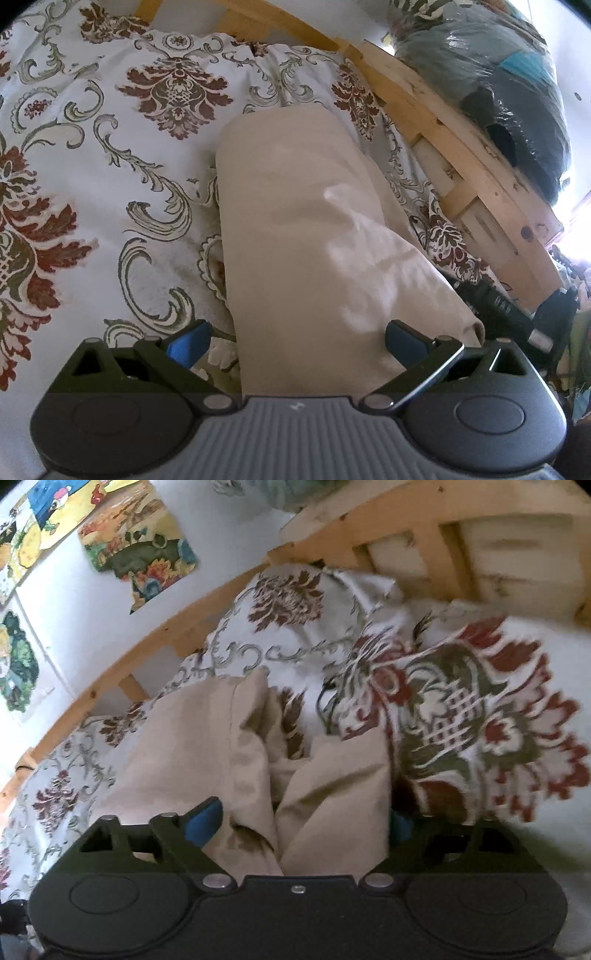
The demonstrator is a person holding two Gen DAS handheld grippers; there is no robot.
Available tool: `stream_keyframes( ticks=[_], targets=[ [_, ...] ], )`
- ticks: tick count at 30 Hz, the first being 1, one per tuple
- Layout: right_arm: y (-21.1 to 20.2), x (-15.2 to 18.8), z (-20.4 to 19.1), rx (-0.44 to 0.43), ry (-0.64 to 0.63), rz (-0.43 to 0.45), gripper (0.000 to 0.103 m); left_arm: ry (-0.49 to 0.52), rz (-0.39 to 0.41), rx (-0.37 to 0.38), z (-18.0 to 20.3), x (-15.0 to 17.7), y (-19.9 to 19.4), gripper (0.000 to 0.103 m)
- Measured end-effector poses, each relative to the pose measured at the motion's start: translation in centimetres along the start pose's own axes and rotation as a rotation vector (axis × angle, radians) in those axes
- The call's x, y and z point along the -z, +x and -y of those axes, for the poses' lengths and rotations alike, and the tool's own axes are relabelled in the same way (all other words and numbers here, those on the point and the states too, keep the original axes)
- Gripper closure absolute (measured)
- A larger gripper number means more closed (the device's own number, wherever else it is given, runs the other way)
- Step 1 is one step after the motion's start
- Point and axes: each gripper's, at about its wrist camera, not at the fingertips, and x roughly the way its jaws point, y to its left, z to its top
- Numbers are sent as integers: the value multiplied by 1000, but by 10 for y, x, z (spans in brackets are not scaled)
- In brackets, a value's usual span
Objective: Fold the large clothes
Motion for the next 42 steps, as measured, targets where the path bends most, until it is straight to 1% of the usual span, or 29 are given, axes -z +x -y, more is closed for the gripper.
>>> stream_keyframes(
  ticks=[1, 4, 5, 7, 10, 32, 36, 40, 42],
  targets=[
    [3, 4, -2, -6, -22, 0, 5, -9, -5, 3, -1, -1, 2, 1],
    [4, 27, -11, 33, -130, 61, 4, -22, -19, 8, -4, 0, 4, 1],
    [3, 32, -10, 36, -131, 88, 4, -21, -20, 10, -5, 1, 4, 1],
    [1, 36, -5, 21, -103, 110, 4, -17, -15, 7, -4, 2, 4, 1],
    [2, 35, -3, 8, -98, 103, 3, -12, -17, 6, -3, 2, 5, 1],
    [-3, 45, -2, -5, -107, 149, 2, -20, -23, 5, -6, 3, 7, 0],
    [-3, 46, -2, -8, -107, 153, 2, -34, -27, 9, -8, 4, 5, 0],
    [-4, 46, -1, -14, -106, 157, 1, -46, -17, 25, -11, 3, 5, 0],
    [-4, 46, -1, -14, -107, 161, 1, -60, 1, 20, -12, 1, 5, 0]
  ],
)
